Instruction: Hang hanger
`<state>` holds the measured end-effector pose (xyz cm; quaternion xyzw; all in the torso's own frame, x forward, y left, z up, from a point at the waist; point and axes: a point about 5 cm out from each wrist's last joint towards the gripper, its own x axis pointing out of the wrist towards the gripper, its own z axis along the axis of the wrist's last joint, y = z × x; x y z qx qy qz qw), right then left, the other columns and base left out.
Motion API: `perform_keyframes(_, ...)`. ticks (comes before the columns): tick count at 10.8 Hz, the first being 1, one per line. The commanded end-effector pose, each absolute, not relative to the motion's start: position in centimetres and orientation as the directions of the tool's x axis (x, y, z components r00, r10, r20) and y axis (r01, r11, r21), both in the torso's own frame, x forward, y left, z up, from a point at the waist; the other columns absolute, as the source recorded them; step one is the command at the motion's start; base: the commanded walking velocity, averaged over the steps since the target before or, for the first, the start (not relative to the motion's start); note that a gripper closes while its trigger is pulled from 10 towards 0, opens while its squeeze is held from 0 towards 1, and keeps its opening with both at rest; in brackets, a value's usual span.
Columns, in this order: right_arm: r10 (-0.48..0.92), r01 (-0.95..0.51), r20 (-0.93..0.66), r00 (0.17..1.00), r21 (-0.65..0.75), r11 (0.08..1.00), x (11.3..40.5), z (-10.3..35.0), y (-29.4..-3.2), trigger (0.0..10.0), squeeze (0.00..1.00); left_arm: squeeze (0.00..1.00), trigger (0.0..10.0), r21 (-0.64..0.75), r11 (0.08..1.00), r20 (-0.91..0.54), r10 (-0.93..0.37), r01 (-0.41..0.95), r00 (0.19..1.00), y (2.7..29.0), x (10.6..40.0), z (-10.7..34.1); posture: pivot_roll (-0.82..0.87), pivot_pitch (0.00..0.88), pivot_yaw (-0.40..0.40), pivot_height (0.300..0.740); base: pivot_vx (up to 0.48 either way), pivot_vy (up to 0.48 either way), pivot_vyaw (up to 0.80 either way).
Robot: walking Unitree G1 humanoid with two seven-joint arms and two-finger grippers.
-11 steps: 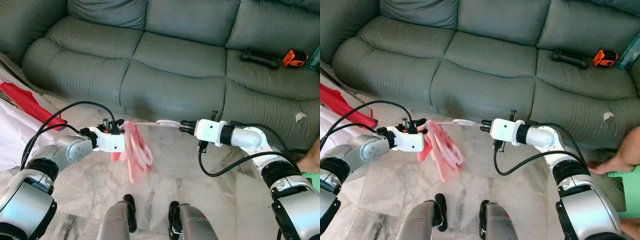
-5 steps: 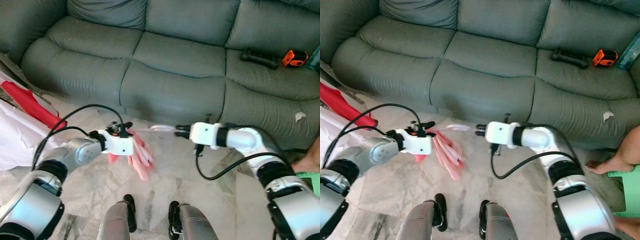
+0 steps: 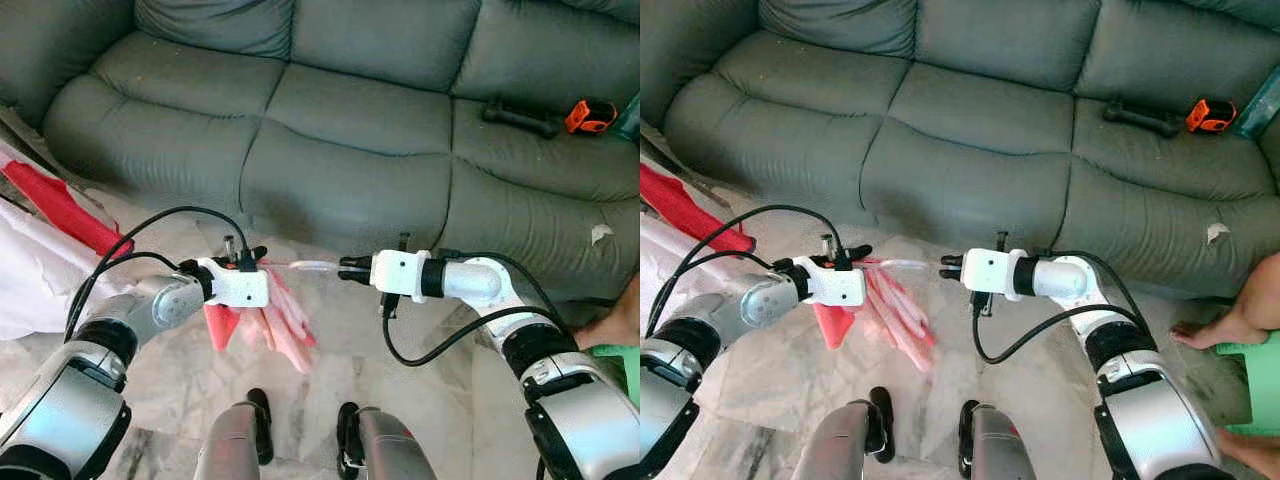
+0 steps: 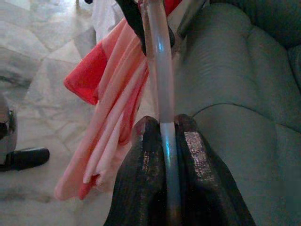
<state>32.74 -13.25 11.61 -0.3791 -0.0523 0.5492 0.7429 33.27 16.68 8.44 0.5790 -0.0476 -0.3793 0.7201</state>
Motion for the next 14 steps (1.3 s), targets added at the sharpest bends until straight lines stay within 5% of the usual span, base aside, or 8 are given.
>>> perform_keyframes(1, 0.888, -0.725, -0.231, 0.397, -0.672, 0.15, 33.2, 13.5, -12.5, 10.0, 0.0, 0.0, 0.0, 0.832, -0.013, -0.452, -0.595, 0.555, 0.664, 17.1, 32.2, 6.8, -0.05, 0.242, -0.038, 0.74, 0.0, 0.0, 0.0)
perform_keyframes(8, 0.899, -0.733, -0.18, 0.398, -0.652, 0.194, 33.2, 14.1, -12.4, 10.0, 0.0, 0.0, 0.0, 0.844, 0.011, -0.424, -0.6, 0.537, 0.679, 17.1, 32.4, 7.4, -0.04, 0.241, -0.034, 0.74, 0.0, 0.0, 0.0)
perform_keyframes(9, 0.907, -0.755, -0.181, 0.38, -0.628, 0.191, 33.0, 13.9, -12.4, 10.0, 1.0, 0.0, 0.0, 0.845, 0.014, -0.422, -0.598, 0.535, 0.682, 17.2, 32.5, 7.4, -0.04, 0.242, -0.034, 0.74, 0.0, 0.0, 0.0)
perform_keyframes(14, 0.948, -0.896, -0.227, 0.223, -0.43, 0.108, 33.0, 17.2, -14.4, 10.0, 1.0, 0.0, 0.0, 0.828, 0.036, -0.446, -0.564, 0.56, 0.695, 18.0, 32.3, 7.0, -0.04, 0.244, -0.03, 0.74, 0.0, 0.0, 0.0)
